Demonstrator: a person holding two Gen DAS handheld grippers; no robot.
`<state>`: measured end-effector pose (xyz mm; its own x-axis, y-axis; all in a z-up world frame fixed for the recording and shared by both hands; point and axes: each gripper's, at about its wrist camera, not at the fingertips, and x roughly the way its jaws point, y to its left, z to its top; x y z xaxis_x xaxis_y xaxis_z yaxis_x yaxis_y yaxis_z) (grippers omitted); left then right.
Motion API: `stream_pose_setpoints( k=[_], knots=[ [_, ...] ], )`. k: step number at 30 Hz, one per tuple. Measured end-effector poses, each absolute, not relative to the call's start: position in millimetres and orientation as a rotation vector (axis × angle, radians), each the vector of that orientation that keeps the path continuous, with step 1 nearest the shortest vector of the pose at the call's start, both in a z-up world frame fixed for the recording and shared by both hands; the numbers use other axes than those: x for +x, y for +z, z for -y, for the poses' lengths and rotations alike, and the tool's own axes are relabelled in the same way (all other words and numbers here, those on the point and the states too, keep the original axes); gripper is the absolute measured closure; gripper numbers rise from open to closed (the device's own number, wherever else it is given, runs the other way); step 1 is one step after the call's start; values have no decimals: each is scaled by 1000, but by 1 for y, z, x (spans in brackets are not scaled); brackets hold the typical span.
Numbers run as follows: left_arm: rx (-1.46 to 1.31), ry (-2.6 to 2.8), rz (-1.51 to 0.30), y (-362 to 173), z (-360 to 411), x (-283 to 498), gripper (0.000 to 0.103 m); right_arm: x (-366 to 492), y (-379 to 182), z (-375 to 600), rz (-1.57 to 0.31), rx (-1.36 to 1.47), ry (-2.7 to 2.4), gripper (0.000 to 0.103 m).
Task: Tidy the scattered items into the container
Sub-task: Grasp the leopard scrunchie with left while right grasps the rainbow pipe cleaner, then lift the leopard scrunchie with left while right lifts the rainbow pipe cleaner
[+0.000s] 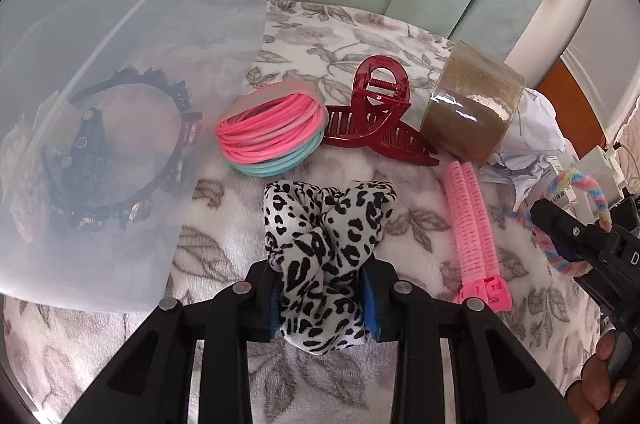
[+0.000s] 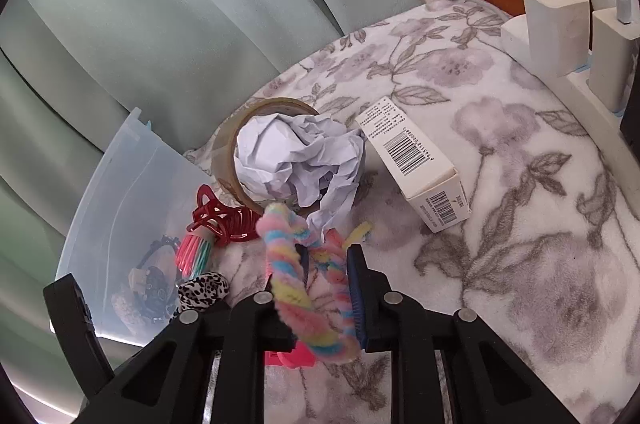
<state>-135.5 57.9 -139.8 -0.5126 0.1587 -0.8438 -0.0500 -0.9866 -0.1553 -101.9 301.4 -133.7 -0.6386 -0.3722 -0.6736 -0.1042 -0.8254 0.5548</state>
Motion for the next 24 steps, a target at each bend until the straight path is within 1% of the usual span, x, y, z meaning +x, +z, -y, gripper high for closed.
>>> stream_pose_setpoints(
  k=[3,4,5,9,12,16,21,22,24],
  knots=[
    [-1490,2609,188,-137,-62,-123,73,-97,-128,-301,842,1234,-2583,85],
    [-1490,2607,187,-136,-63,-121,73,-95,-126,-300,840,1228,-2582,89],
    [-1489,2604,182,-136,-63,-118,73,-93,-124,-300,838,1222,-2585,90],
    [-1466,2600,155,-132,-67,-108,74,-85,-117,-298,827,1202,-2594,90],
    [-1446,2604,140,-126,-68,-100,74,-77,-112,-298,830,1201,-2598,92],
    [-1396,2617,132,-110,-64,-74,74,-62,-99,-297,820,1162,-2611,93],
    [-1345,2619,130,-90,-64,-72,74,-47,-81,-293,796,1107,-2622,95],
    [-1340,2621,128,-82,-62,-55,75,-46,-79,-292,790,1103,-2623,96],
    [-1325,2624,121,-80,-63,-56,75,-41,-77,-289,784,1096,-2622,97]
  ],
)
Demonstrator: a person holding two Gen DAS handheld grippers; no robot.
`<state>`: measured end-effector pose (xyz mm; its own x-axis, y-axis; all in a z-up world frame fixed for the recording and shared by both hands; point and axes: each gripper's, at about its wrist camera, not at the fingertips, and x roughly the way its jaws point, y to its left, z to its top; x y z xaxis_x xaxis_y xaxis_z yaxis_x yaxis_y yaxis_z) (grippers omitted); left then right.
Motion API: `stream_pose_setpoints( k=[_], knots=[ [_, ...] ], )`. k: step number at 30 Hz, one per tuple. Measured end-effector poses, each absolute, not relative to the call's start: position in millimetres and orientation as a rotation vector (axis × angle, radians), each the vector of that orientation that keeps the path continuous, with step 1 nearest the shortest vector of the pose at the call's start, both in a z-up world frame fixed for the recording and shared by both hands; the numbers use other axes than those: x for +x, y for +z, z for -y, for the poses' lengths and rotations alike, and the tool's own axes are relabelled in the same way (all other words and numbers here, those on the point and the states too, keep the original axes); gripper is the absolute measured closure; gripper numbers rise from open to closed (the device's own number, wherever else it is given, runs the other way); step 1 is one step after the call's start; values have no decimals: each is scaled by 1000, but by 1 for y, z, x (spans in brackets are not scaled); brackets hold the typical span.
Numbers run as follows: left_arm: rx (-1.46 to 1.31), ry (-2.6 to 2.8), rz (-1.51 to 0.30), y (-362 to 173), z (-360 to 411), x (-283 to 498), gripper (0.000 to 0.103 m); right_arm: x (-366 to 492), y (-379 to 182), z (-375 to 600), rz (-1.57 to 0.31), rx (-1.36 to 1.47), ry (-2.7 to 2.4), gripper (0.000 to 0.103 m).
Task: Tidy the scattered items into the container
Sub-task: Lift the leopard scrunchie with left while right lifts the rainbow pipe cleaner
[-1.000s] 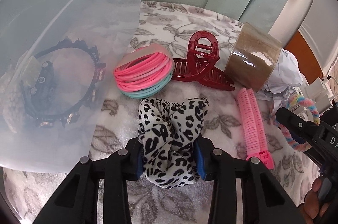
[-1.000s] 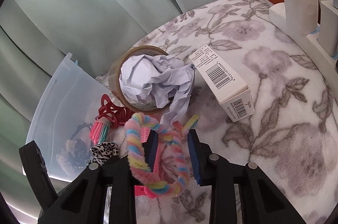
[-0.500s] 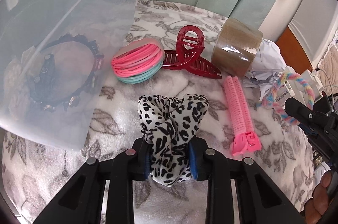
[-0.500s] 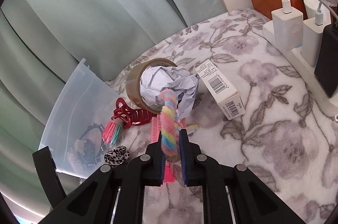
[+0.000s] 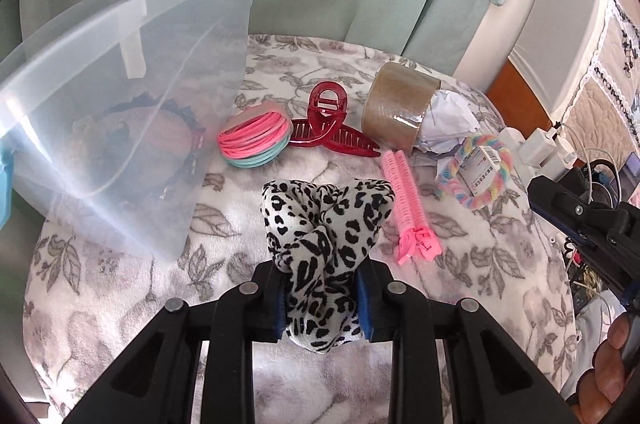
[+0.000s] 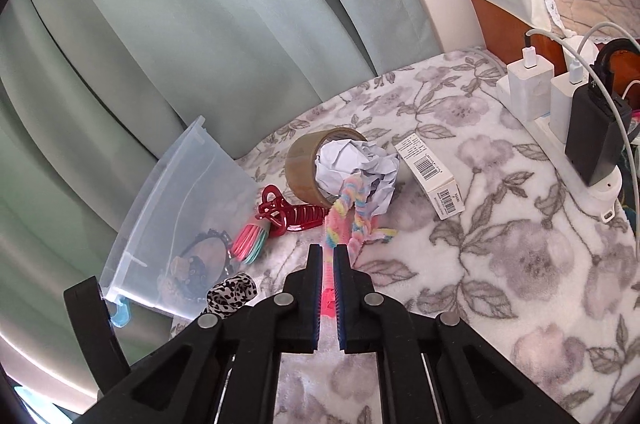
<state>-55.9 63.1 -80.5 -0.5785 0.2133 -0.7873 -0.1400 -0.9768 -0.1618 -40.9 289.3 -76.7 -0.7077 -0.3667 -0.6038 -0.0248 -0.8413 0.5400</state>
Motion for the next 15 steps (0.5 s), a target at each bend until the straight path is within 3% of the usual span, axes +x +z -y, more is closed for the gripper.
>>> stream_pose_setpoints(
  k=[15],
  knots=[
    [-1311,2617,88,-78,-63,-48,75,-41,-76,-285,776,1100,-2642,93]
  ],
)
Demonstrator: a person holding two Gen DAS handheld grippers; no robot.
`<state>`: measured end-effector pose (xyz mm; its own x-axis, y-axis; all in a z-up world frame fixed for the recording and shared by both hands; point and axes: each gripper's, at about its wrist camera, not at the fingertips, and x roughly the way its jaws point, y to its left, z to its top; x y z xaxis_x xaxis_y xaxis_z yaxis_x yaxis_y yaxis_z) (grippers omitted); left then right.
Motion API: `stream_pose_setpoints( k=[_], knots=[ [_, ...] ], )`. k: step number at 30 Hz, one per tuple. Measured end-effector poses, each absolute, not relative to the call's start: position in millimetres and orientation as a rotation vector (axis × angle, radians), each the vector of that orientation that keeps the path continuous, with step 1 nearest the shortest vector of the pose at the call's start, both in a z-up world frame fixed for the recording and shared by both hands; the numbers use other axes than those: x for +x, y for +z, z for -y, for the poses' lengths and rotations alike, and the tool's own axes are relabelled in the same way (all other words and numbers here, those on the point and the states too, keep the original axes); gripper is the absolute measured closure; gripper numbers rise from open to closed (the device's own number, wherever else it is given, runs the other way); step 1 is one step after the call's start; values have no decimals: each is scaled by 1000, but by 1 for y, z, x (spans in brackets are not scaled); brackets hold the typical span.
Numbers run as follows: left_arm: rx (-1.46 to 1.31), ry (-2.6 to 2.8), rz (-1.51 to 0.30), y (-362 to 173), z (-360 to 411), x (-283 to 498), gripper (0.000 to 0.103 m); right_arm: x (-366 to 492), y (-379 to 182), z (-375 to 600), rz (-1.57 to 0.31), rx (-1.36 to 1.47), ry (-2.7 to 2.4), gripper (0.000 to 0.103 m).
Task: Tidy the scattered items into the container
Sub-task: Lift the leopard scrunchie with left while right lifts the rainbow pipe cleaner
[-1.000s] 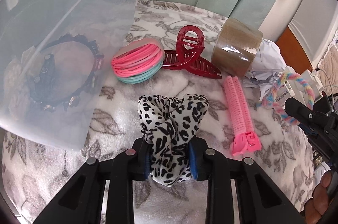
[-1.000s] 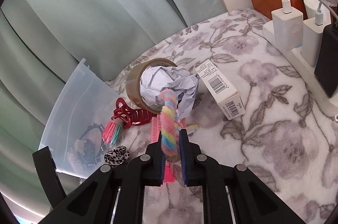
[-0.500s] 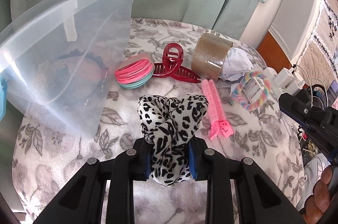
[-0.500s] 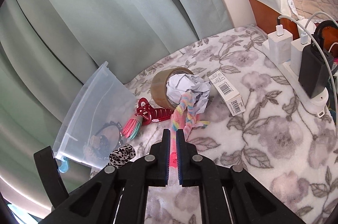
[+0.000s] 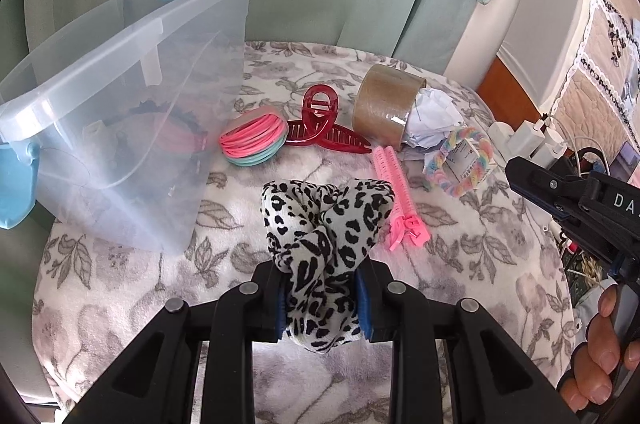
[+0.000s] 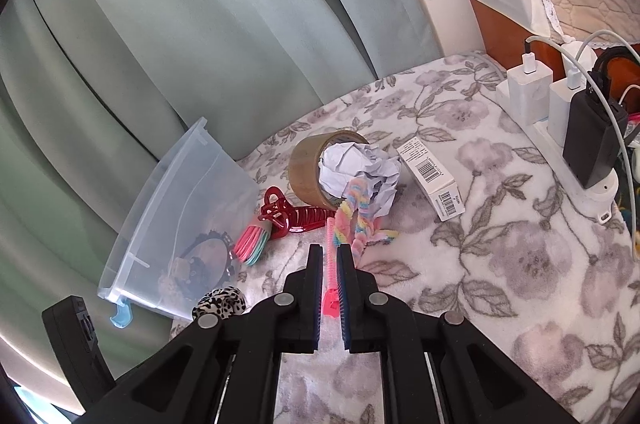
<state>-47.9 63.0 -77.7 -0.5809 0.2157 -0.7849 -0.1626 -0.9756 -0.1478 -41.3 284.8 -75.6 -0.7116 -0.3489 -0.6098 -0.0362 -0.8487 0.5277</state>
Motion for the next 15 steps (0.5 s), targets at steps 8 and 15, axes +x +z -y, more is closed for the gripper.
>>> stream_pose_setpoints(
  k=[8,15],
  knots=[
    [-1355,2600,114,-87,-59,-56,75,-54,-88,-287,809,1138,-2629,69],
    [-1390,2572,113,-98,-61,-62,75,-69,-98,-278,779,1175,-2612,69]
  ],
)
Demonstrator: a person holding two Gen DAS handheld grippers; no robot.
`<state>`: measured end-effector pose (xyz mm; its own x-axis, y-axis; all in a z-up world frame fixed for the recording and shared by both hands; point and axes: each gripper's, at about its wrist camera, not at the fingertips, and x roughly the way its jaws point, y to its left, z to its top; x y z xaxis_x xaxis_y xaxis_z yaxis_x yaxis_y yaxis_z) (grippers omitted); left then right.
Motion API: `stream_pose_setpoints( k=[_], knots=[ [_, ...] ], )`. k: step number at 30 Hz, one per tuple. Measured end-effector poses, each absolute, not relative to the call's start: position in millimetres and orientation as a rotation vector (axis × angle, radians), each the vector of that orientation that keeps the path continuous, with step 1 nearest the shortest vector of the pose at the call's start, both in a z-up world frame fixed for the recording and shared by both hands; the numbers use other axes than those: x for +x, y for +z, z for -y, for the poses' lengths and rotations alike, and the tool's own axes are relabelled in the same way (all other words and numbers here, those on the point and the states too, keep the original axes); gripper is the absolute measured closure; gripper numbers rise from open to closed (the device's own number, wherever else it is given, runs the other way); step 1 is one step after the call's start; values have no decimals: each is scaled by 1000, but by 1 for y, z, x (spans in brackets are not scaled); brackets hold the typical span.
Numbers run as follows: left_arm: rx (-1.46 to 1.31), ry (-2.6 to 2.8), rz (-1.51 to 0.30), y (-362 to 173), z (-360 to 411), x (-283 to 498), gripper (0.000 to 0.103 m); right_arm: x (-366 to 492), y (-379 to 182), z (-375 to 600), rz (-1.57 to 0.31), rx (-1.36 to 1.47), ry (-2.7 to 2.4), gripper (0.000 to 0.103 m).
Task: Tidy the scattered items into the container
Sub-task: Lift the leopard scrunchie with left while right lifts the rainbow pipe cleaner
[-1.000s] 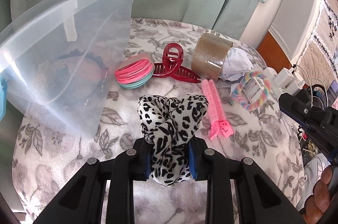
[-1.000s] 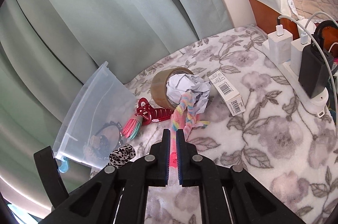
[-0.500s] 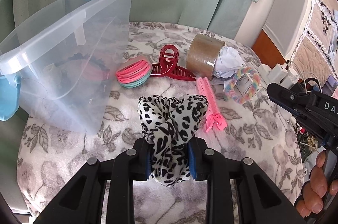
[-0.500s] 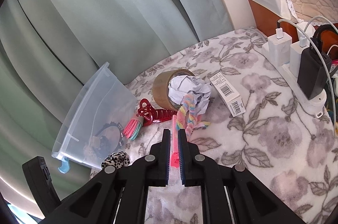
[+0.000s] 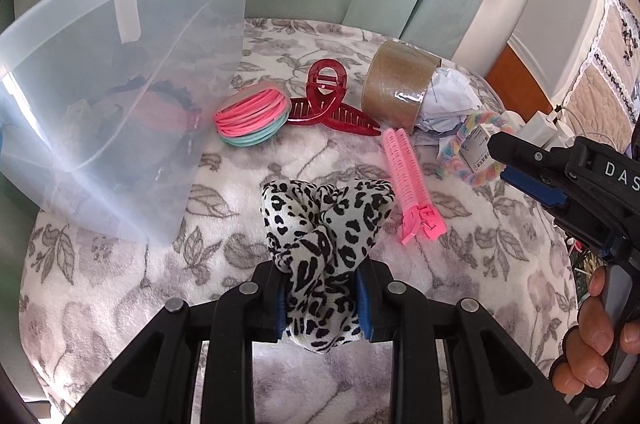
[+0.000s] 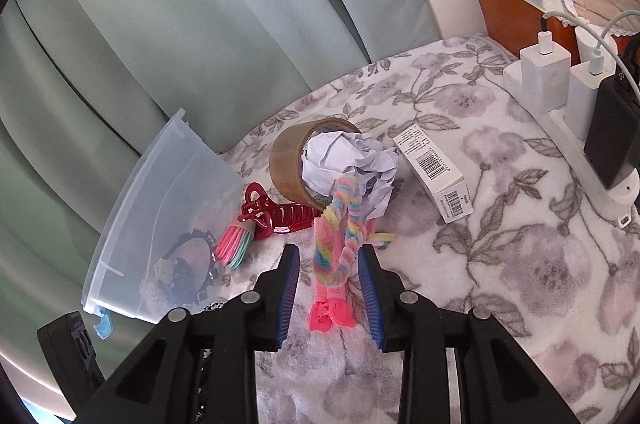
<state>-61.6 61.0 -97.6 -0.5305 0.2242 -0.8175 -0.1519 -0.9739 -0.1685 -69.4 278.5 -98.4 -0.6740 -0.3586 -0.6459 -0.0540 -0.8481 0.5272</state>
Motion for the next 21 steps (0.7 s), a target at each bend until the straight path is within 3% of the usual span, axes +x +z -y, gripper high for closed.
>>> stream_pose_setpoints(
  k=[12,17,21],
  knots=[
    [-1440,2554,134,-107,-58,-68,75,-89,-104,-272,784,1188,-2590,73],
    [-1424,2563,121,-102,-60,-65,75,-91,-102,-272,778,1204,-2589,94],
    [-1391,2576,112,-92,-61,-58,75,-85,-96,-274,806,1166,-2584,95]
  ],
)
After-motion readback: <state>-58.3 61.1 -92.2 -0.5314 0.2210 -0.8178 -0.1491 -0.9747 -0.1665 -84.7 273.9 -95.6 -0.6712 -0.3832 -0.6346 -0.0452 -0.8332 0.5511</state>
